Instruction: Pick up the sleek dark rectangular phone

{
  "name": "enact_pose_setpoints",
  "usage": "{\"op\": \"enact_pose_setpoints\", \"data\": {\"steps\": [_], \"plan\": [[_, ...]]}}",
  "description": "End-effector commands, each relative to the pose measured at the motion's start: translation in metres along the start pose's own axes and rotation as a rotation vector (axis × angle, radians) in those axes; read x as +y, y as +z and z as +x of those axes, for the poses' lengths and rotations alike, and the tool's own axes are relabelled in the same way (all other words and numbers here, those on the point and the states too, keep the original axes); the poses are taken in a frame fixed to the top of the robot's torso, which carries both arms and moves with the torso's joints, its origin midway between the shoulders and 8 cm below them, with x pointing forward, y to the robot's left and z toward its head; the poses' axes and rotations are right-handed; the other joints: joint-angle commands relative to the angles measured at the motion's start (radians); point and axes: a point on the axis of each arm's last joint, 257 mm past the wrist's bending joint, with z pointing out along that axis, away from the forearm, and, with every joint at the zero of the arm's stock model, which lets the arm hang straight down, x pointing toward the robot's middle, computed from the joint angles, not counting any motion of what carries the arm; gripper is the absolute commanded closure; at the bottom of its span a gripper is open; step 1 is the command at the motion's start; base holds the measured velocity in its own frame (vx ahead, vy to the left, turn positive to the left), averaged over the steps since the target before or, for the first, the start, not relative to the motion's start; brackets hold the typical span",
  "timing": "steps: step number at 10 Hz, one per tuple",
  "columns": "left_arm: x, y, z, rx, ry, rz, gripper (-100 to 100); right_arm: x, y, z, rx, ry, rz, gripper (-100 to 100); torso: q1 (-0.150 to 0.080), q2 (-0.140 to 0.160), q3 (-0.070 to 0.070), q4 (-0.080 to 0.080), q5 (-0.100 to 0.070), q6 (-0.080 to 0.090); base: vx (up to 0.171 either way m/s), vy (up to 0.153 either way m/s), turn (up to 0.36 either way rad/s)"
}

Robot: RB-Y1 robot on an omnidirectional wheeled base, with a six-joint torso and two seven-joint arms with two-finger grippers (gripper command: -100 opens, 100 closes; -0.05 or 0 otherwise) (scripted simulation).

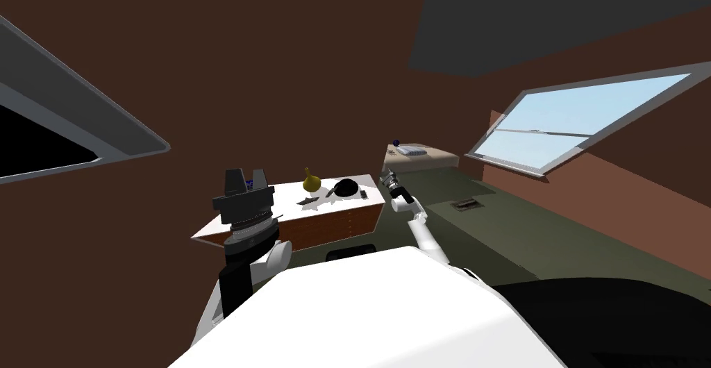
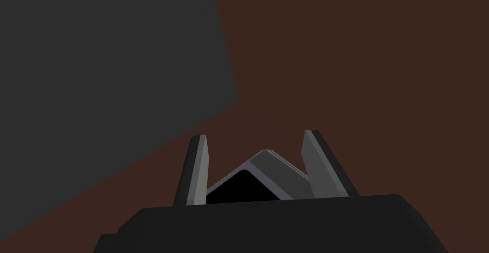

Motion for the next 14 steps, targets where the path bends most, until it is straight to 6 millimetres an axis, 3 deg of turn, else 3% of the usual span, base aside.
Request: {"op": "enact_pose_setpoints", "data": {"steps": [1,10,14], "plan": [[0.000,0.000,0.000,0.000,0.000,0.000,0,-0.012,0.010,-0.012,-0.037,0.052,0.048,-100,0.000,0.000,0.000,0.000,0.000,0.000,0.005,0.010,0.104],[0.000,0.000,0.000,0.000,0.000,0.000,0,-0.070,0.034,-0.057,-0.243,0.290,0.250,-100,0.000,0.000,0.000,0.000,0.000,0.000,0.007,0.006,0.074],[0.000,0.000,0.000,0.000,0.000,0.000,0,-0.092,0.031,-0.074,-0.331,0.361,0.317,-100,0.000,0.000,0.000,0.000,0.000,0.000,0.007,0.004,0.045]]}}
